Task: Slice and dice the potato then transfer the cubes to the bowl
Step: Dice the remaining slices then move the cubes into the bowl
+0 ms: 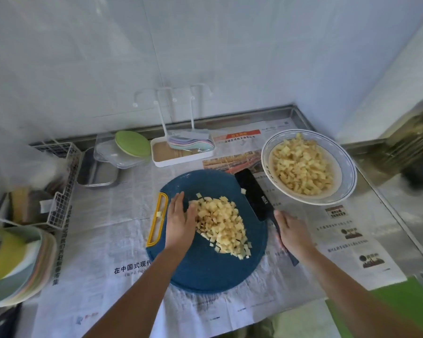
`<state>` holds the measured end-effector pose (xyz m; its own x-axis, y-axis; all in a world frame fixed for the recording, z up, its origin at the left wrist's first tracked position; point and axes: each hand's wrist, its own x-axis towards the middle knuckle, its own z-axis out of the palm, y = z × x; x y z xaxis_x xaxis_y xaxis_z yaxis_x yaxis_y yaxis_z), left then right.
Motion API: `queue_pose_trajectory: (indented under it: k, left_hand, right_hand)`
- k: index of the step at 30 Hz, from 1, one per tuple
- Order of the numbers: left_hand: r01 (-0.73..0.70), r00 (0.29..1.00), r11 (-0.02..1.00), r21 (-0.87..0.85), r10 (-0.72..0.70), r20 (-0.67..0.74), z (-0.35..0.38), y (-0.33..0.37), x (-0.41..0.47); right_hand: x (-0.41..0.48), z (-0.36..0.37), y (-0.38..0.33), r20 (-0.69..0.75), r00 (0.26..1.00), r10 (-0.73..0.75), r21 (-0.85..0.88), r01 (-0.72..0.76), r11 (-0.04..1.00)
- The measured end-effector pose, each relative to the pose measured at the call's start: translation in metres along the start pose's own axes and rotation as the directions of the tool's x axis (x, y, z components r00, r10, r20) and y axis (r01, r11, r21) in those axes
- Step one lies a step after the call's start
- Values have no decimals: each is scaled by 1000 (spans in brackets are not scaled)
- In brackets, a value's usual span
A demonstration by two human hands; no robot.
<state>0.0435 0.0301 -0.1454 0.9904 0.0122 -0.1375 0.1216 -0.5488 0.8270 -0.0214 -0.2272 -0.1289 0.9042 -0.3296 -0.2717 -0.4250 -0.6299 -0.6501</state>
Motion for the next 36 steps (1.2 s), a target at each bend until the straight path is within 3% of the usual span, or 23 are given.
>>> queue_pose_trajectory:
  k: [2, 5, 10, 14, 20, 28, 36]
  left_hand:
    - [21, 1000, 999, -24, -21, -11, 9, 1, -5]
    - [56, 997, 993, -101, -60, -42, 23, 11, -9]
    - [70, 993, 987, -145, -82, -82, 42, 28, -7]
    - [110, 981, 972, -206, -140, -136, 46, 36, -7]
    - [73, 982, 983, -166, -99, -160, 52, 37, -3]
    - [53, 934, 955, -293, -151, -323, 54, 53, -6]
    - [-64, 937, 979, -194, -8, -350, 52, 94, 2]
  right_hand:
    - [3, 5, -8, -27, 998, 49, -181, -53, 982]
    - [5, 17, -21, 31, 999, -20, -339, 29, 940]
    - [3, 30, -38, 130, 984, -120, -403, 163, 900]
    - [-6, 40, -47, 205, 966, -158, -355, 224, 908]
    - [-23, 43, -57, 213, 948, -237, -384, 304, 872]
    - [-42, 42, -74, 241, 946, -218, -286, 283, 915]
    - [-46, 14, -79, 145, 959, -243, -81, 257, 963]
